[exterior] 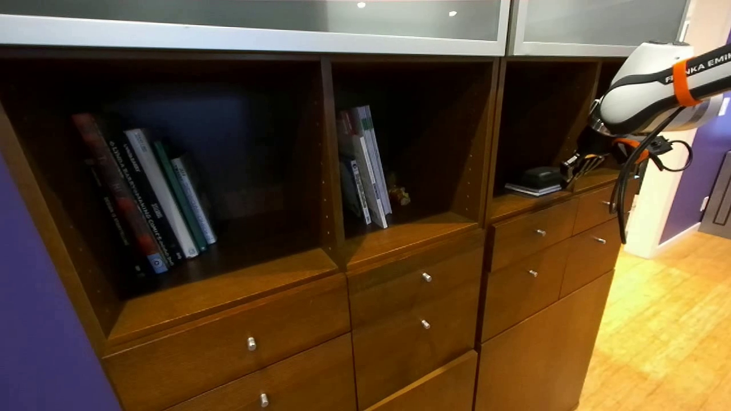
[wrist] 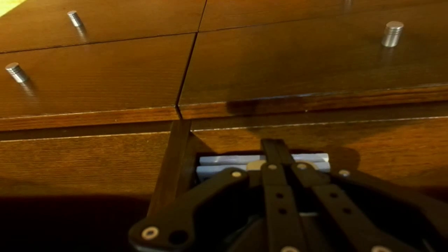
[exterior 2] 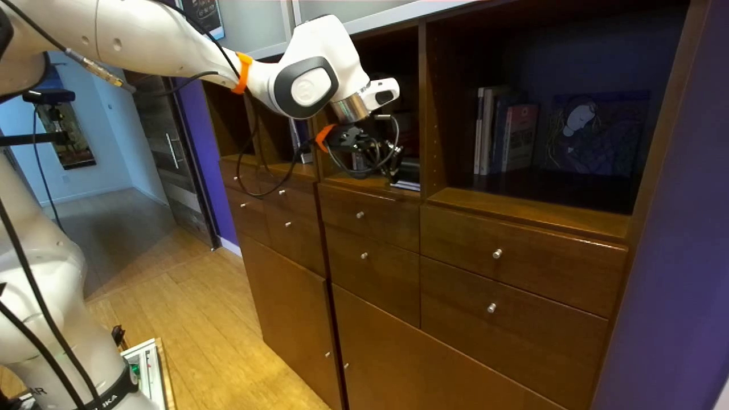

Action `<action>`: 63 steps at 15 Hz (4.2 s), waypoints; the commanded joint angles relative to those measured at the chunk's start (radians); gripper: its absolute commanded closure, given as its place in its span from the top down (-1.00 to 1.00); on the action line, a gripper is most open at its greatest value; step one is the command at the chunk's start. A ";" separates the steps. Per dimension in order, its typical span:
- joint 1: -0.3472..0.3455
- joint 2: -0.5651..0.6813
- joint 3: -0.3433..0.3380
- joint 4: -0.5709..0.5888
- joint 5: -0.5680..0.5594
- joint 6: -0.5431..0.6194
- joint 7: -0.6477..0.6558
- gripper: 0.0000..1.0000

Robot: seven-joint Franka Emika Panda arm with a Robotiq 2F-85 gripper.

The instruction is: Push the books in the right middle shelf forward

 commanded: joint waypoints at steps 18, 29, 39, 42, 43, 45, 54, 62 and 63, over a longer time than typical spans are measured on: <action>-0.050 0.288 0.057 0.398 -0.026 -0.340 -0.139 -1.00; -0.056 0.323 0.077 0.433 -0.011 -0.295 -0.131 -1.00; -0.076 0.366 0.103 0.432 0.095 -0.134 -0.151 -1.00; -0.077 0.382 0.108 0.426 0.086 -0.067 -0.152 -1.00; -0.077 0.387 0.111 0.423 0.085 -0.044 -0.154 -1.00; -0.080 0.397 0.118 0.419 0.084 0.001 -0.156 -1.00; -0.112 0.455 0.172 0.399 0.127 0.233 -0.176 -1.00; -0.123 0.409 0.176 0.355 0.085 0.157 -0.156 -1.00; -0.119 0.393 0.171 0.350 0.074 0.123 -0.148 -1.00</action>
